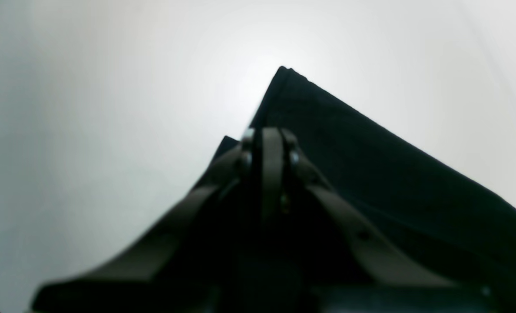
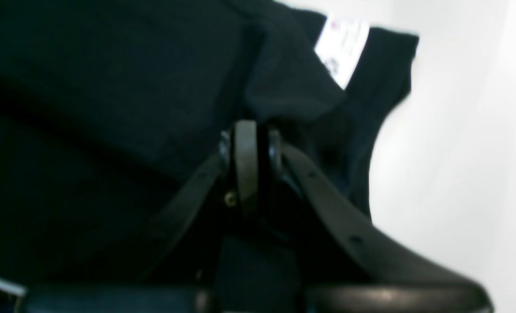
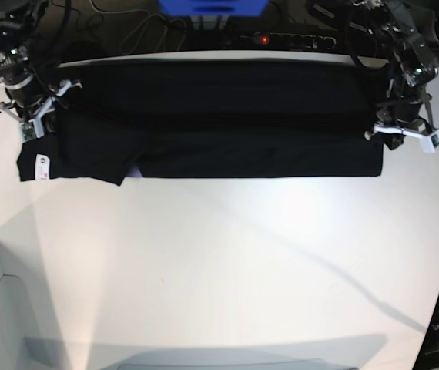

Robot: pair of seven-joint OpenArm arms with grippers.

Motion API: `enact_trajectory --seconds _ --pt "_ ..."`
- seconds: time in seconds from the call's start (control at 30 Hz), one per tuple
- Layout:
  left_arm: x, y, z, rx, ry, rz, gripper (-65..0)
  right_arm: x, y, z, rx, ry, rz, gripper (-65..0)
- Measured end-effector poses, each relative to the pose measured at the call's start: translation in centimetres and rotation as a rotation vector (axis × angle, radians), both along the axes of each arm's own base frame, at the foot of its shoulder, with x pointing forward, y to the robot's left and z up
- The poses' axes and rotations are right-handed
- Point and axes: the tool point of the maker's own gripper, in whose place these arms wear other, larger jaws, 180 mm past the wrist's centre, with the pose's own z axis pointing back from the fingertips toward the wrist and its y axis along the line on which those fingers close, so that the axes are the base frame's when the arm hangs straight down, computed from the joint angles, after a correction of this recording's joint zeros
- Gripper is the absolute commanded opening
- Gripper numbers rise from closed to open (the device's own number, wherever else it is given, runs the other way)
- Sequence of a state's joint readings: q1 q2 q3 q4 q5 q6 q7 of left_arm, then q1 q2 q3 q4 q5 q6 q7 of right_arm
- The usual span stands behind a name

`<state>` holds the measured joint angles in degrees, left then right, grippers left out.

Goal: Fold the T-shirt properly
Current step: 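Press the folded sleeve flat with the right gripper, left gripper holding, then regrip the strip's ends with both grippers, adjusting the hold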

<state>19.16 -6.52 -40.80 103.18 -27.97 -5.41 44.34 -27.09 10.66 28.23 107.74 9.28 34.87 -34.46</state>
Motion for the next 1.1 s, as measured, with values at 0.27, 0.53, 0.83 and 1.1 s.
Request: enact_trajectory --seconds 0.27,0.53,0.83,1.1 --pt "-0.7 0.2 -1.5 -0.019 0.039 0.013 -65.0 -1.5 -0.8 -0.4 -0.016 0.038 0.000 -65.0" --pt "-1.8 0.5 -1.8 -0.005 0.070 0.006 -65.0 -1.7 0.0 -0.7 -0.007 0.053 0.056 -59.9" --pt "-2.7 0.4 -2.4 -0.009 0.097 0.002 -65.0 -2.0 -0.2 -1.6 0.007 0.076 0.044 -59.4" --pt "-2.7 0.4 -2.4 -0.008 0.095 0.003 -64.9 -2.5 -0.9 -2.4 0.005 0.107 0.037 -56.8"
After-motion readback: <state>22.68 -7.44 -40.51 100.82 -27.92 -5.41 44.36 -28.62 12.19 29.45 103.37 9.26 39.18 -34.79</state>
